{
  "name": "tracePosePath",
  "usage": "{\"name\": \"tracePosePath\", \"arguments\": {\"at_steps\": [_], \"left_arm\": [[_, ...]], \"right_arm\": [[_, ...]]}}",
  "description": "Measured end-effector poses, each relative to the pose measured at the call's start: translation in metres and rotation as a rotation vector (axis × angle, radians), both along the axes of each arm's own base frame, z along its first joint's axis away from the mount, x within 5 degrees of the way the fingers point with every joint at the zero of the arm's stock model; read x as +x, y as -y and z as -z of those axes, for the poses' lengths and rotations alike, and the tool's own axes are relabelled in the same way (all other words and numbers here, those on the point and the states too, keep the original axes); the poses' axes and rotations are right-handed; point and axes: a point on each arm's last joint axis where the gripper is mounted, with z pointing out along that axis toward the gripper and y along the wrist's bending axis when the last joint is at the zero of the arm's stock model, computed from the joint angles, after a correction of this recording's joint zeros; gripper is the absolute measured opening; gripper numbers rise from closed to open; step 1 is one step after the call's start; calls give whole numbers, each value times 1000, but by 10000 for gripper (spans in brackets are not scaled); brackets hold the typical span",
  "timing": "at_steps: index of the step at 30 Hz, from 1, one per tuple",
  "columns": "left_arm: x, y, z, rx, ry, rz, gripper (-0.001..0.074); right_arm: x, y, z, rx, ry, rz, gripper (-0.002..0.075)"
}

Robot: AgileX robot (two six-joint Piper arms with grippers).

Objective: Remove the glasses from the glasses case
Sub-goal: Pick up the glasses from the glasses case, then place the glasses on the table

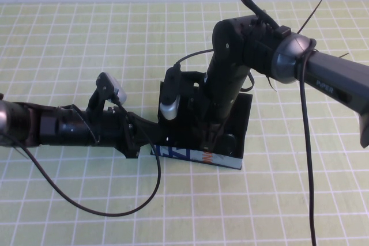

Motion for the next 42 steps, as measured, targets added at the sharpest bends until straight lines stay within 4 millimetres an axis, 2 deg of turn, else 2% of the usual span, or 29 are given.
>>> {"name": "tracePosePath", "arguments": {"at_steps": [6,12,16,27,33,37,42], "left_arm": [[0,0,0,0,0,0,-4],[0,0,-1,-2,-4,-3,-4],[-1,0,-13,-2,11,-13,-4],[-13,-2,-76,-28,97,-25,-4],[-25,-5,-113,-36,139,-55,-4],[-32,-7,-131,-28,167,-84,-4],[-39,-10,-143,0,181,-95,-4]], "right_arm": [[-1,0,0,-4,-14,-2,31],[-2,1,-4,-7,-23,27,13],[-1,0,-16,3,-14,48,3],[-12,8,-89,115,70,178,2],[-28,23,-136,167,124,313,2],[-37,45,-169,218,161,427,2],[-41,90,-197,272,177,611,2]]}}
